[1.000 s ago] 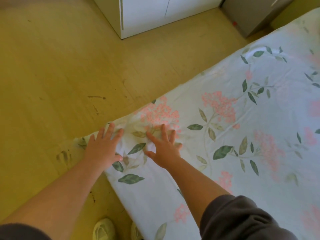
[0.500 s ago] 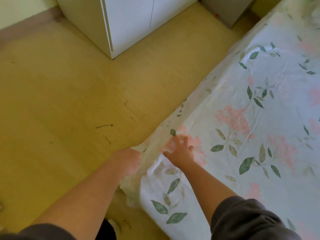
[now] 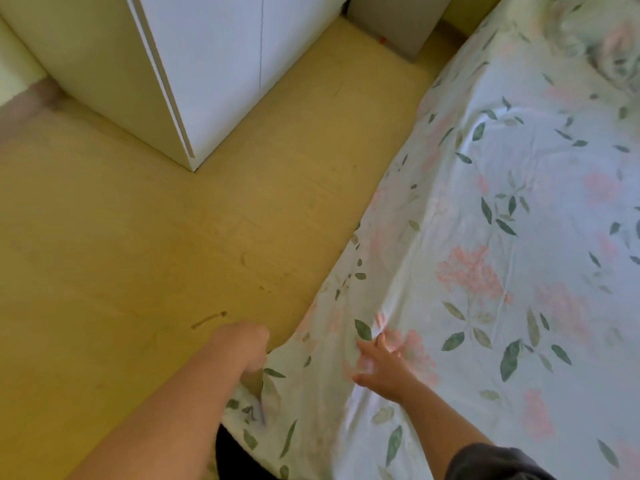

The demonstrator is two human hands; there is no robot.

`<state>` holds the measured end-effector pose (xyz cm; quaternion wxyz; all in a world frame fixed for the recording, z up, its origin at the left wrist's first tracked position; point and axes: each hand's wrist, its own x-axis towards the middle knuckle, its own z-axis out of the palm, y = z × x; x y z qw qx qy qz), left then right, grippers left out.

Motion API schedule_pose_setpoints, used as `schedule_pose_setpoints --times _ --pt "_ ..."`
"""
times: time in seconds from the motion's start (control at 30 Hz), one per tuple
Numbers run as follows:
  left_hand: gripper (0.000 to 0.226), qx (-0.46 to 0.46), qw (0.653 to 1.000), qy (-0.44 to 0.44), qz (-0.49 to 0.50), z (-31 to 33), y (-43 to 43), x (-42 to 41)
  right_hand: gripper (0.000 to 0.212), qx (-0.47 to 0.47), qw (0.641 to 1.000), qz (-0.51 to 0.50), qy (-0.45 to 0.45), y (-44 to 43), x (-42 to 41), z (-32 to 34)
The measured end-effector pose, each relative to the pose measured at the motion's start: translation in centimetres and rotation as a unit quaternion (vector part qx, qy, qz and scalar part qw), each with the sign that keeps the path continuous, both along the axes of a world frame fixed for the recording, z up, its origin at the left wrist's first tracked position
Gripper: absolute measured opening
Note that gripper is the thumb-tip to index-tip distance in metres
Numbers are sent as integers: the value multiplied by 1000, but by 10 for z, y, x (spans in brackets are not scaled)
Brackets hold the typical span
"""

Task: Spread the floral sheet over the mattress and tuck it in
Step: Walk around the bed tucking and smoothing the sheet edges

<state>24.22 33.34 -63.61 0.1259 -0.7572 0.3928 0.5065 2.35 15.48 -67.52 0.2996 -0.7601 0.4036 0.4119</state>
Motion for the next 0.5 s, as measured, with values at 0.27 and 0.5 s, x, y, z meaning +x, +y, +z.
schedule_pose_setpoints --times 0.27,0.5 --pt "47 -232 971 -53 33 91 -129 92 60 -115 988 -20 -102 -90 93 90" --pt "45 -309 951 -25 -3 172 -211 173 58 -216 944 -153 -195 -169 199 187"
